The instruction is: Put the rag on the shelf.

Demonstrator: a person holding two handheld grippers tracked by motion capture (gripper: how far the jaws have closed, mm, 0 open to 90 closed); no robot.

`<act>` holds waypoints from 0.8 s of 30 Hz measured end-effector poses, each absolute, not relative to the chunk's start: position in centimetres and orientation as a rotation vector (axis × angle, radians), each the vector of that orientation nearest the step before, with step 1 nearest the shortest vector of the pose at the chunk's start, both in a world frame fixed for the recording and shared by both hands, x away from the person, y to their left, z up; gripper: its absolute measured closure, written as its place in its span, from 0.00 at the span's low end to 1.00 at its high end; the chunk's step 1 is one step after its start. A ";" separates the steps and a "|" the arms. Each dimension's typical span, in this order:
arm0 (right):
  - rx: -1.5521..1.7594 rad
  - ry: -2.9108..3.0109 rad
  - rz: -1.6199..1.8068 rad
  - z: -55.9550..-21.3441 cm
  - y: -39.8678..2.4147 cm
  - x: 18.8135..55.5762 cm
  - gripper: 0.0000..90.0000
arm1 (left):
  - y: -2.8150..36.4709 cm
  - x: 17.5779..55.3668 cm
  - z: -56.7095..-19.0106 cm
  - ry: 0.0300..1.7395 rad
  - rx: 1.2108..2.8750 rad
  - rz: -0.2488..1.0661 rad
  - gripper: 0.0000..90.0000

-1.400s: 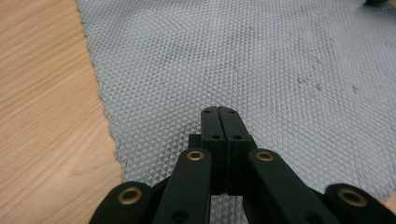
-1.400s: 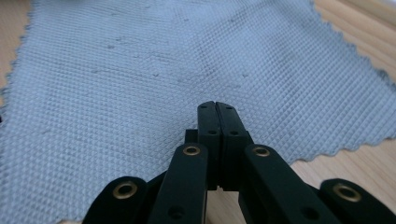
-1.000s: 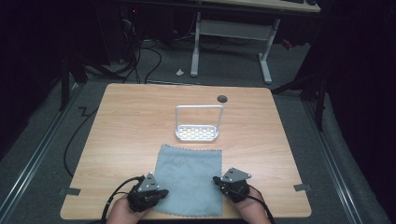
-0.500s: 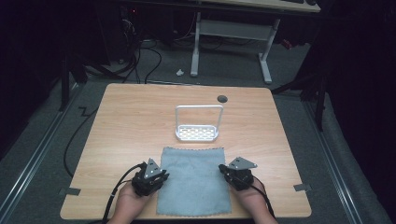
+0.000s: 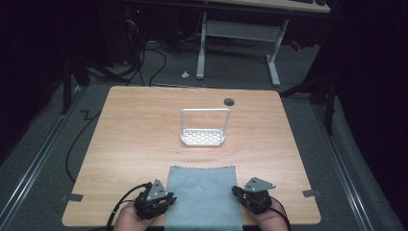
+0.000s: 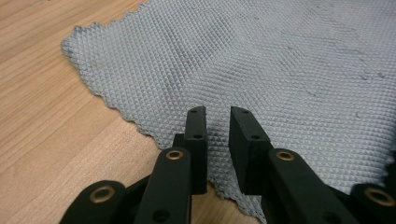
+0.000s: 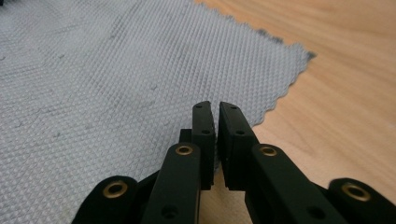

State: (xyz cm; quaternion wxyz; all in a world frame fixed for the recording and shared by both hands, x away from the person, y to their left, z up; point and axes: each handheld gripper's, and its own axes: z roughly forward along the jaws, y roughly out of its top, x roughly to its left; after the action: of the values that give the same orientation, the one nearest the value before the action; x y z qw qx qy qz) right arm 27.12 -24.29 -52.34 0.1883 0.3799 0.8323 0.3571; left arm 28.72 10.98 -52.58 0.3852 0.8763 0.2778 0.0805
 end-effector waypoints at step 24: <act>1.135 2.239 1.097 -52.1 -24.8 28.9 0.81 | 10.6 35.8 -53.5 0.992 2.052 0.293 0.97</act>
State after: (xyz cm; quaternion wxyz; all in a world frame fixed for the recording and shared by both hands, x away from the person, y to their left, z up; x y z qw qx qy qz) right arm 28.86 -24.82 -52.07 0.1996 0.4060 0.8009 0.3923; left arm 35.76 10.59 -53.46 0.4093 0.8147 0.3940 0.1165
